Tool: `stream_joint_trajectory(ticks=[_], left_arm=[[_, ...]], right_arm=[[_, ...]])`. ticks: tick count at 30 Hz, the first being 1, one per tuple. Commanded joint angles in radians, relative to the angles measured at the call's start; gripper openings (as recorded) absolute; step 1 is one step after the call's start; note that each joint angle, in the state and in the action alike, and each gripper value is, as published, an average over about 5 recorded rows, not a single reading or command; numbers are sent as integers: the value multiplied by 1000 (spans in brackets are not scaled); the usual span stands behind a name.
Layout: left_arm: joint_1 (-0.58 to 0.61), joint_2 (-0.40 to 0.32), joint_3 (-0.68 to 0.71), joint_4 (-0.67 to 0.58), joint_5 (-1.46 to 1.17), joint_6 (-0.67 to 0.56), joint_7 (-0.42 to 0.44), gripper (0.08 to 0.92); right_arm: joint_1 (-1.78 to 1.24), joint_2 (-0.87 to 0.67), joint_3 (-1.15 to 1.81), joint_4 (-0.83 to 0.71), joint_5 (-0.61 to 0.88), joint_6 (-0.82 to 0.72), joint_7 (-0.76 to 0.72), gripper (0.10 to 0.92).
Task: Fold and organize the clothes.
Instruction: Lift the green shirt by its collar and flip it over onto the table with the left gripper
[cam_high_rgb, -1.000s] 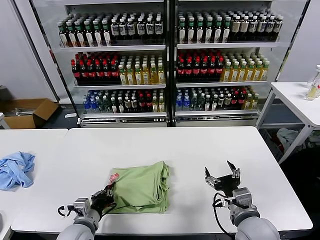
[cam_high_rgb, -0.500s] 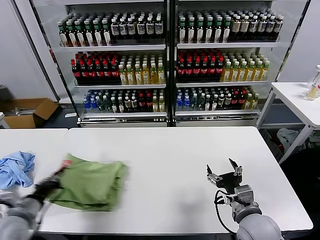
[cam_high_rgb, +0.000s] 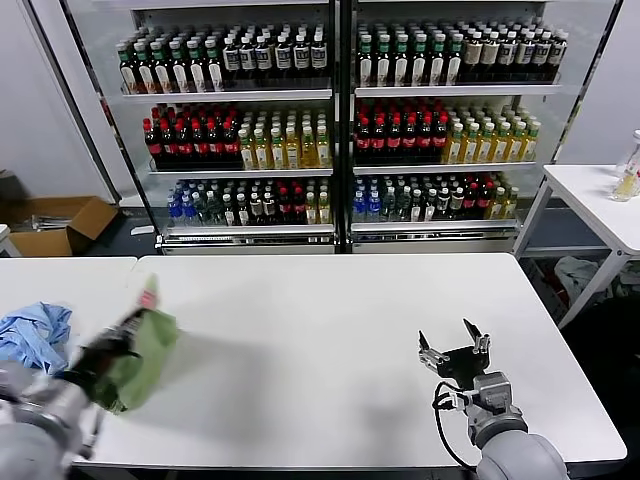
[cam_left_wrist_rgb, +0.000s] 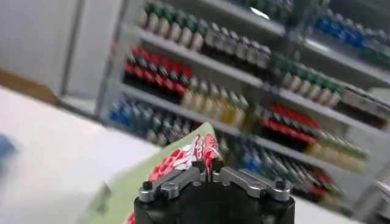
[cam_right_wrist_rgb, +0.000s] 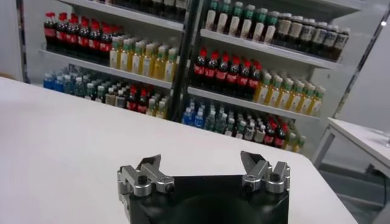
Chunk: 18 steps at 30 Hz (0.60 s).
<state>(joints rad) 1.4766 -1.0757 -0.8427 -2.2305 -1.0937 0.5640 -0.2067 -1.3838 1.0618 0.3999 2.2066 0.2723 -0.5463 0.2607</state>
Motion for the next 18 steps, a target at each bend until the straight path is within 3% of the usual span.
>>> stream_joint_trajectory(ticks=[1,9,14,18], left_arm=[[-54,-294,629,-43,284,-18,4,102],[-163,-403,689,110,397,-124,-46,102],[-276,-463,658,221,389,-180,-119,102],[-335,-488,623,262,371,-183,-124,105]], right_arm=[[-37,5,25,7,-7,0,2,823],[-38,3,22,12,-13,-1,3,823],[-37,1,24,19,-13,-3,3,823],[-36,1,28,22,-12,-3,3,823]])
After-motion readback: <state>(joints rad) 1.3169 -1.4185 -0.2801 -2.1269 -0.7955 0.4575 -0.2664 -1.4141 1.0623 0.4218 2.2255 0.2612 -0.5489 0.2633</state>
